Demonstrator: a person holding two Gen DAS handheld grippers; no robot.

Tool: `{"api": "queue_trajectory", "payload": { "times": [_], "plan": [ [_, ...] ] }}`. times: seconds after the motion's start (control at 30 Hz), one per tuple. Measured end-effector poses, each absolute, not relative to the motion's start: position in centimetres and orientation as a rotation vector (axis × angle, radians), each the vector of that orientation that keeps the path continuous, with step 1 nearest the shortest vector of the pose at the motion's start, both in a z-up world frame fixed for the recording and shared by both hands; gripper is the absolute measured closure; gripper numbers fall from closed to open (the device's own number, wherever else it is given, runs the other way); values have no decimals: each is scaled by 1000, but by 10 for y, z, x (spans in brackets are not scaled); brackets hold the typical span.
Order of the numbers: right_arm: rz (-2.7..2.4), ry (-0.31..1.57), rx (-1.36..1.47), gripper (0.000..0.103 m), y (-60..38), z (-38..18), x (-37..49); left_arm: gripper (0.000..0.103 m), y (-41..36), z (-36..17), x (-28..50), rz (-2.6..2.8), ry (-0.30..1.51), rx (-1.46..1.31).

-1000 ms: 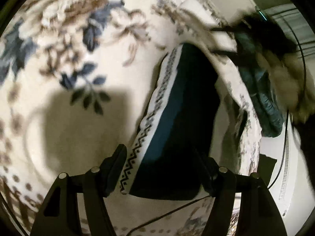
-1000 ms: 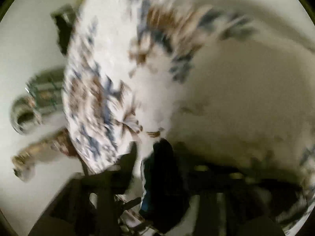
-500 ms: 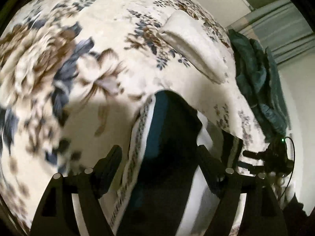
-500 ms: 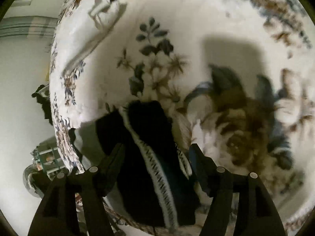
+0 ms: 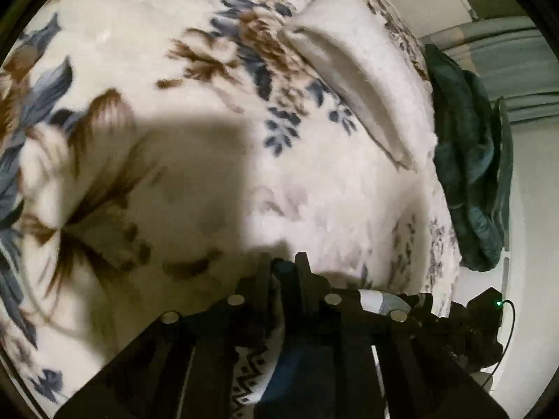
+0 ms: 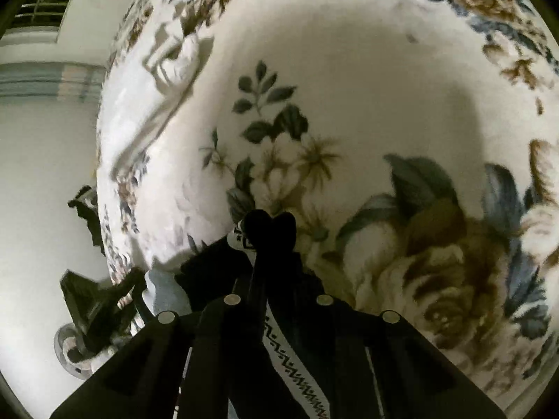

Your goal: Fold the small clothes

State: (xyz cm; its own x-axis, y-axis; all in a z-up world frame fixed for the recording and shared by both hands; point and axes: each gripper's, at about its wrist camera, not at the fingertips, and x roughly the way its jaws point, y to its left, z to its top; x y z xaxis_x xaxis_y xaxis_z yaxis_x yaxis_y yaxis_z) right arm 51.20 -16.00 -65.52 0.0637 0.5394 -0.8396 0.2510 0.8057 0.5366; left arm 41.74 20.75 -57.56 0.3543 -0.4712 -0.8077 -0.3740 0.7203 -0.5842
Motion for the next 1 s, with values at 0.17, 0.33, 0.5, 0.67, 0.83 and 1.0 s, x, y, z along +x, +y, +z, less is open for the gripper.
{"api": "queue_trajectory", "payload": {
  "times": [0.17, 0.33, 0.5, 0.67, 0.83, 1.0],
  "plan": [
    [230, 1565, 711, 90, -167, -665, 516, 92, 240, -578, 407, -21, 1185, -961],
    [262, 1610, 740, 41, -182, -650, 492, 58, 270, -548, 368, 24, 1120, -994],
    [235, 1730, 810, 34, -206, -656, 409, 42, 254, -522, 303, 13, 1138, -898],
    [174, 1790, 1012, 34, -211, -693, 348, 42, 224, -526, 236, 67, 1222, -856],
    [165, 1640, 1038, 92, -193, -666, 333, 42, 203, -536, 197, 110, 1237, -989],
    [119, 1561, 984, 94, -205, -615, 323, 38, 186, -545, 186, 90, 1197, -1168]
  ]
}}
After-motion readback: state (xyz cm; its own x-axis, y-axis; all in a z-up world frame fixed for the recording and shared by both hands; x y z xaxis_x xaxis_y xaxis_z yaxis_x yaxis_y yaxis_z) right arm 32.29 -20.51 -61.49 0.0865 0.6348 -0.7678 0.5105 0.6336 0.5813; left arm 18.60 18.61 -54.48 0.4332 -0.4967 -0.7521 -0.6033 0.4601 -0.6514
